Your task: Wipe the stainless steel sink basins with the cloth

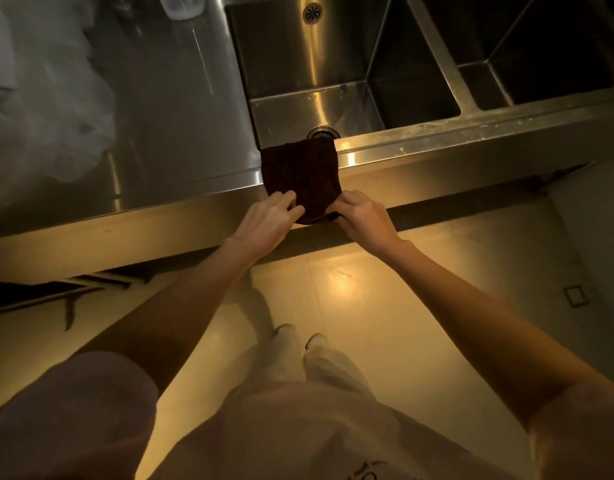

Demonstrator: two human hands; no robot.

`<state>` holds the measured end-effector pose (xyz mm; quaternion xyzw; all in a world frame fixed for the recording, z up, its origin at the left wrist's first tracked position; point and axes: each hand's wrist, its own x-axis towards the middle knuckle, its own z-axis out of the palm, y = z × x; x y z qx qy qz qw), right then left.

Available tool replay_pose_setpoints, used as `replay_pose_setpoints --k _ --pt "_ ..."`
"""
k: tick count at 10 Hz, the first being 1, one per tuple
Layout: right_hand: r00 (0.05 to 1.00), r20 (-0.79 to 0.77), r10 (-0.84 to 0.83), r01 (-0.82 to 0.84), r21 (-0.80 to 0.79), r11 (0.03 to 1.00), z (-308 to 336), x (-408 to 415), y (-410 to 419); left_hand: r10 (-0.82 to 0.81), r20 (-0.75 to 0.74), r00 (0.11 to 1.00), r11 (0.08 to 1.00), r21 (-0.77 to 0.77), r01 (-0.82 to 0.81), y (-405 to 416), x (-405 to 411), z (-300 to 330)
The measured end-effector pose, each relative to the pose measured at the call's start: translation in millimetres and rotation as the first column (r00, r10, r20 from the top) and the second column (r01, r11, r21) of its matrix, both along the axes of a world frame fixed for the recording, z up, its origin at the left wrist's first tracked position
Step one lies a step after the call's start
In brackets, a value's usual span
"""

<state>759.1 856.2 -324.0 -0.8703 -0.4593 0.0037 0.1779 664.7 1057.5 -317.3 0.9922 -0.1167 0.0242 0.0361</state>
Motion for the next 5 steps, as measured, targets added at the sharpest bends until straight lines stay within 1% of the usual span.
replay_pose_setpoints --k 1,2,3,4,5 --pt "0.998 -0.033 -0.050 0.047 -0.091 0.995 -18 0 3 -0.025 -0.064 0.998 0.999 0.042 0.028 0 6 -13" --pt "0.995 -0.042 -0.090 0.083 -0.145 0.986 -29 2 10 -0.040 -0.070 0.997 0.995 0.088 0.046 5 13 -22" --pt "0.984 -0.111 -0.136 0.106 -0.241 0.965 -35 1 18 -0.040 -0.122 0.992 0.992 0.113 0.054 9 14 -25" --pt "0.970 -0.164 -0.178 0.123 -0.298 0.947 -42 -4 19 0.120 -0.262 0.957 0.980 0.188 -0.072 11 9 -26" --pt "0.974 -0.136 -0.182 0.143 -0.260 0.955 -40 -10 16 0.263 -0.296 0.918 0.959 0.185 -0.215 15 8 -28"
